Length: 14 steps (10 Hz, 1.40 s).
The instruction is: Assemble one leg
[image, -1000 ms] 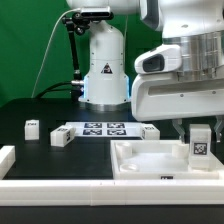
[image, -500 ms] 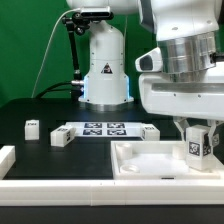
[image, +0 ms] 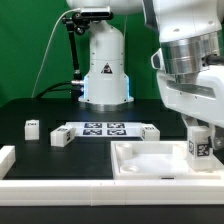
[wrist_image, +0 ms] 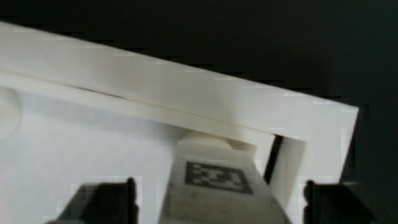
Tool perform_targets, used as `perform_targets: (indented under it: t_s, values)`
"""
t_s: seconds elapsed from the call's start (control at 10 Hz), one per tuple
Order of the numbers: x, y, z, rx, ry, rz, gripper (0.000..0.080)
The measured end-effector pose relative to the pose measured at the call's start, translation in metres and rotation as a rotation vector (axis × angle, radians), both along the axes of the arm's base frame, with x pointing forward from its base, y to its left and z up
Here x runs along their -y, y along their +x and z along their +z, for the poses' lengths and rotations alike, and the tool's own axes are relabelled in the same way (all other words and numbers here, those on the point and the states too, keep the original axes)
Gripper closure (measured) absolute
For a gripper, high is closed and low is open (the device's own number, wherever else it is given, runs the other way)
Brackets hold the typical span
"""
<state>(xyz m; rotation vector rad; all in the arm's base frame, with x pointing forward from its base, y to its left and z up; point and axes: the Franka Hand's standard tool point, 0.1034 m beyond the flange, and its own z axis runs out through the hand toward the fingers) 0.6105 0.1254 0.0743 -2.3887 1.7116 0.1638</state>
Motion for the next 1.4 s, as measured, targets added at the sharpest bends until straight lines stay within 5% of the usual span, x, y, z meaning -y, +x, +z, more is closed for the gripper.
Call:
perform_targets:
  t_s: [0.1,0.2,0.3,1.1,1.3,1.4]
  values:
    - [-0.001,0.001,0.001,-0.002,0.002,0.035,0.0285]
    - [-0.002,0.000,0.001,0.029,-0.007,0.199,0.0178]
    - [-0.004,0.000,0.001,0.061,-0.018,0.358,0.0158]
    - [0.013,0.008,0.000,0.273,-0.118,1.302,0.0150]
    - [0.013,0.008,0.000,0.272,-0.117,1.293,0.0180]
    - [0.013,0.008,0.000,0.272,-0.117,1.293,0.0354]
